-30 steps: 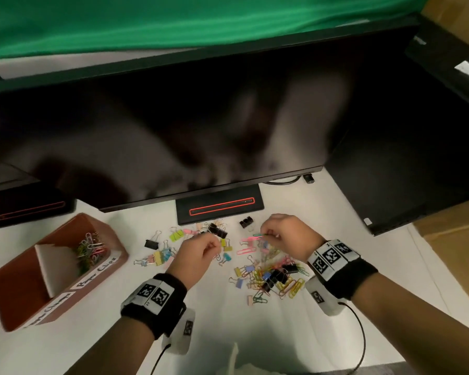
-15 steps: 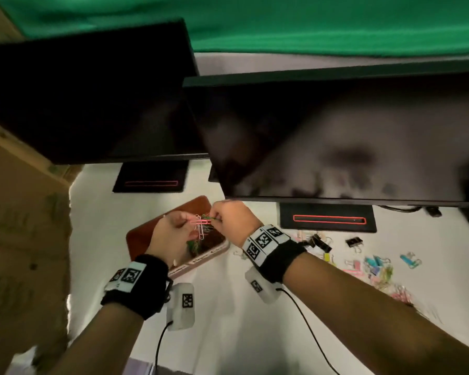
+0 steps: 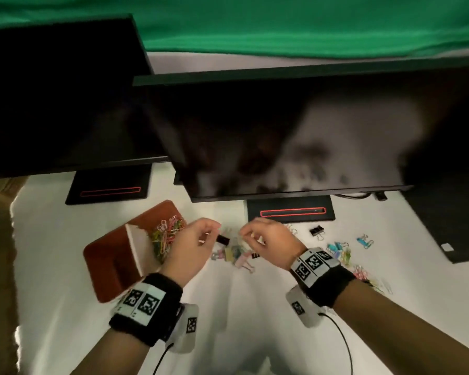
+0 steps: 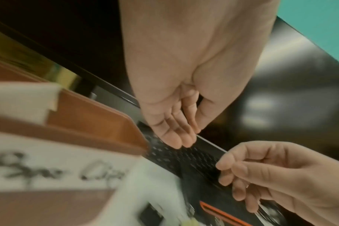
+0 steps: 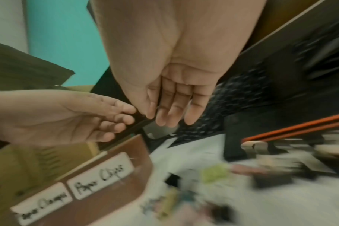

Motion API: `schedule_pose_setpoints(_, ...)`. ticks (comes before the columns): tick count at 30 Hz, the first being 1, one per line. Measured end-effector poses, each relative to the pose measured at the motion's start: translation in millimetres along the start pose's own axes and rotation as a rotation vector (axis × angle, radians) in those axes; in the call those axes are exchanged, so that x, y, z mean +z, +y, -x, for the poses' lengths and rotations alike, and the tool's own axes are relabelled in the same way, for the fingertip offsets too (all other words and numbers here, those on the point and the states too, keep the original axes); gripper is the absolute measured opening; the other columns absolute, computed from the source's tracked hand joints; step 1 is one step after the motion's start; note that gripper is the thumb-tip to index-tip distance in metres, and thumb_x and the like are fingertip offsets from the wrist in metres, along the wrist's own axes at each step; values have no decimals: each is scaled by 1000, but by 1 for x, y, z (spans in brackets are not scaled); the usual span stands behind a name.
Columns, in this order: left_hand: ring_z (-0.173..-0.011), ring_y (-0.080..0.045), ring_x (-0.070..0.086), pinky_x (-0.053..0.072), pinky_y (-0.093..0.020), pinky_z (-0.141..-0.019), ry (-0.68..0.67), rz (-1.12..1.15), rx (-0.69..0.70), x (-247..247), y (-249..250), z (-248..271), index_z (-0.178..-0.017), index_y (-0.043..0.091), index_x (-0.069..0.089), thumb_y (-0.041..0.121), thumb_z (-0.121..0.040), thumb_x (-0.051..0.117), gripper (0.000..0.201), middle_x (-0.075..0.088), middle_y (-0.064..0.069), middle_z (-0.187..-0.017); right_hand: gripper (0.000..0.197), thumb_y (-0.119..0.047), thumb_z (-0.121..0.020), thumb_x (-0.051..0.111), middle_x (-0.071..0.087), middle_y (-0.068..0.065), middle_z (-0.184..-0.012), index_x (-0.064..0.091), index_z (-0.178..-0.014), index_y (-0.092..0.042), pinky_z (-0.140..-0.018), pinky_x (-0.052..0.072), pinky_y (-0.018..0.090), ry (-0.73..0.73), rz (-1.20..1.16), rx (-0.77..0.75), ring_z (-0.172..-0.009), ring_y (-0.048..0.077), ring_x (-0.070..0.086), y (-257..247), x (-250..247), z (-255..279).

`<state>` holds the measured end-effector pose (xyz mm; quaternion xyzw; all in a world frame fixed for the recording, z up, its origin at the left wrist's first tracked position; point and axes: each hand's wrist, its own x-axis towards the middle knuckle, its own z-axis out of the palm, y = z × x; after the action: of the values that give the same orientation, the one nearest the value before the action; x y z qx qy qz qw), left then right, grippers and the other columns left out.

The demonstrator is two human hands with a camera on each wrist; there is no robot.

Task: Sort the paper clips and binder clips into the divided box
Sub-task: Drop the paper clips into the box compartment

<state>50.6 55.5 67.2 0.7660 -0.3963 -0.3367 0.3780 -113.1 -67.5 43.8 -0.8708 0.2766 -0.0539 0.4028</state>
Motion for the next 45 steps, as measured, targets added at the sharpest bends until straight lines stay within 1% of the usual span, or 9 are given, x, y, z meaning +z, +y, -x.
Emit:
schedule_pose_setpoints(5, -81, -9, 63, 52, -24, -78, -293, -167, 104, 101, 22, 1, -99, 20, 64, 16, -86, 58, 15, 66, 3, -95, 26, -14, -89, 54, 62, 1, -106, 63, -112, -21, -86, 50, 32, 44, 206, 366, -86, 13, 56, 93, -58, 77)
schedule_pose_setpoints(9, -93, -9, 58, 46, -20, -84, -412, -340, 150, 164, 31, -3, -114, 21, 59, 21, -89, 56, 26, 56, 4, -112, 31, -7, -86, 55, 60, 4, -114, 63, -113, -21, -92, 48, 31, 21, 195, 517, -102, 19, 60, 143, -86, 112)
schedule_pose_setpoints(13, -103, -17, 53, 48, -34, -93, -419, -491, 187, 204, 33, -14, -115, 21, 59, 20, -88, 55, 27, 53, 3, -114, 34, -3, -85, 55, 57, 2, -116, 65, -110, -23, -97, 44, 30, -94, 184, 448, -106, 20, 55, 160, -96, 120)
schedule_pose_setpoints(20, -98, -16, 53, 44, -31, -88, -339, -733, 233, 233, 38, -29, -103, 22, 60, 27, -89, 55, 16, 57, 4, -104, 20, -17, -86, 64, 52, 1, -114, 68, -105, -22, -97, 43, 29, -213, 195, 329, -105, 17, 50, 174, -101, 111)
schedule_pose_setpoints(28, -87, -13, 54, 45, -31, -85, -392, -666, 192, 232, 46, -32, -91, 20, 60, 22, -89, 55, 6, 58, 6, -89, 15, -19, -87, 61, 61, 4, -106, 68, -100, -16, -88, 43, 25, -268, 208, 280, -101, 20, 56, 188, -103, 116)
schedule_pose_setpoints(32, -76, -5, 49, 43, -19, -75, -447, -512, 187, 217, 42, -25, -101, 20, 61, 11, -91, 52, 16, 47, 10, -83, 19, -17, -88, 59, 63, 6, -108, 67, -106, -14, -89, 45, 26, -272, 171, 265, -100, 20, 57, 191, -105, 119)
schedule_pose_setpoints(37, -77, -3, 55, 41, -11, -71, -405, -414, 188, 210, 35, -5, -86, 17, 66, 16, -87, 60, 7, 50, 9, -87, 14, -13, -87, 61, 58, 3, -104, 69, -99, -11, -90, 48, 28, -241, 123, 227, -91, 17, 58, 194, -104, 120)
schedule_pose_setpoints(40, -73, -7, 54, 44, -19, -72, -435, -417, 188, 219, 33, 2, -97, 20, 65, 18, -87, 61, 11, 50, 8, -83, 9, -13, -85, 65, 53, -3, -102, 70, -92, -11, -91, 48, 25, -218, 65, 149, -89, 11, 55, 191, -99, 119)
schedule_pose_setpoints(45, -83, -14, 54, 48, -30, -80, -481, -566, 235, 236, 34, -1, -106, 20, 62, 18, -89, 56, 19, 55, 2, -94, 11, -15, -83, 65, 56, 6, -114, 72, -90, -11, -96, 45, 36, -315, 241, 74, -108, 22, 53, 177, -82, 117)
